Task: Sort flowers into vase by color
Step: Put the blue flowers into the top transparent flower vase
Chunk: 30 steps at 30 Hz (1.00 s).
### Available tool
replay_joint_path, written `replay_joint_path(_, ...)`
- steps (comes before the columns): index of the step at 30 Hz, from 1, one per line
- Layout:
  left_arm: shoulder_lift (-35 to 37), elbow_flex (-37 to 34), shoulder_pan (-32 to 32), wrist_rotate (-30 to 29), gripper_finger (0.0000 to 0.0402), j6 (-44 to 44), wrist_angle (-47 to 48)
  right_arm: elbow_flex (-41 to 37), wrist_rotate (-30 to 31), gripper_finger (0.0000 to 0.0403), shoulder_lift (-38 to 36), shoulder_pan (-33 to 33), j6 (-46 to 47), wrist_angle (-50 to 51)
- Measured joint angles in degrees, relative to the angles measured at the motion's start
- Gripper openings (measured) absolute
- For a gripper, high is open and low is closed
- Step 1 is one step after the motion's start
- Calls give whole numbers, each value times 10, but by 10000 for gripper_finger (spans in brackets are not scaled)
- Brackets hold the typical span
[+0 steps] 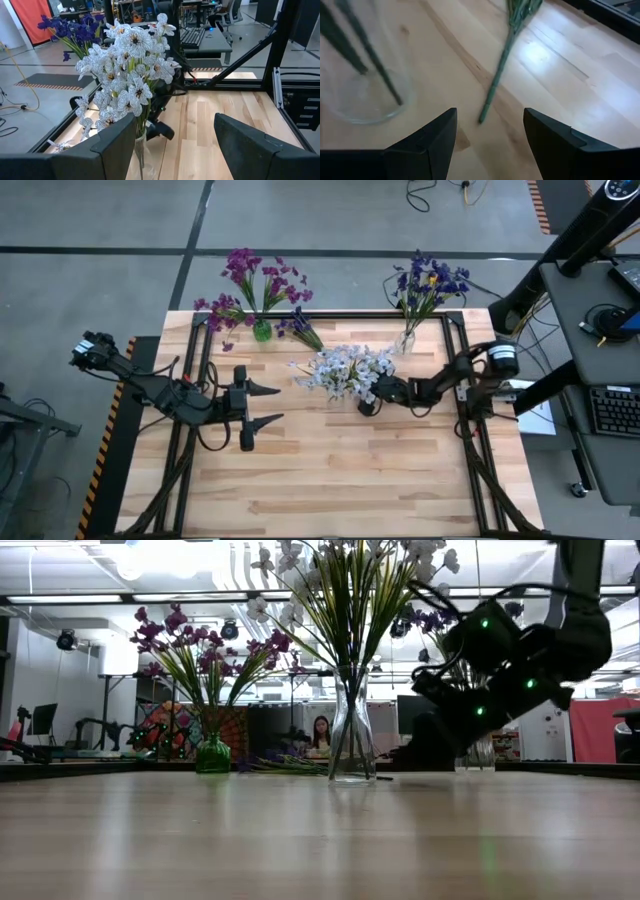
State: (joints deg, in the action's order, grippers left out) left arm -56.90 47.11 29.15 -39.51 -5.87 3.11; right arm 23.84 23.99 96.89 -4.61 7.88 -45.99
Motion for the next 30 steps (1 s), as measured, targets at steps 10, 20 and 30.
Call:
replay_joint_path(10,0,0,0,0,251,6,0,0,0,221,66,-14,-4,-87)
replay_joint_path(20,0,0,0,-1,251,6,-1,1,0,216,82,-17,0,-105)
replay_joint_path(30,0,0,0,-2,251,6,-4,2,-32,144,82,-39,0,-114)
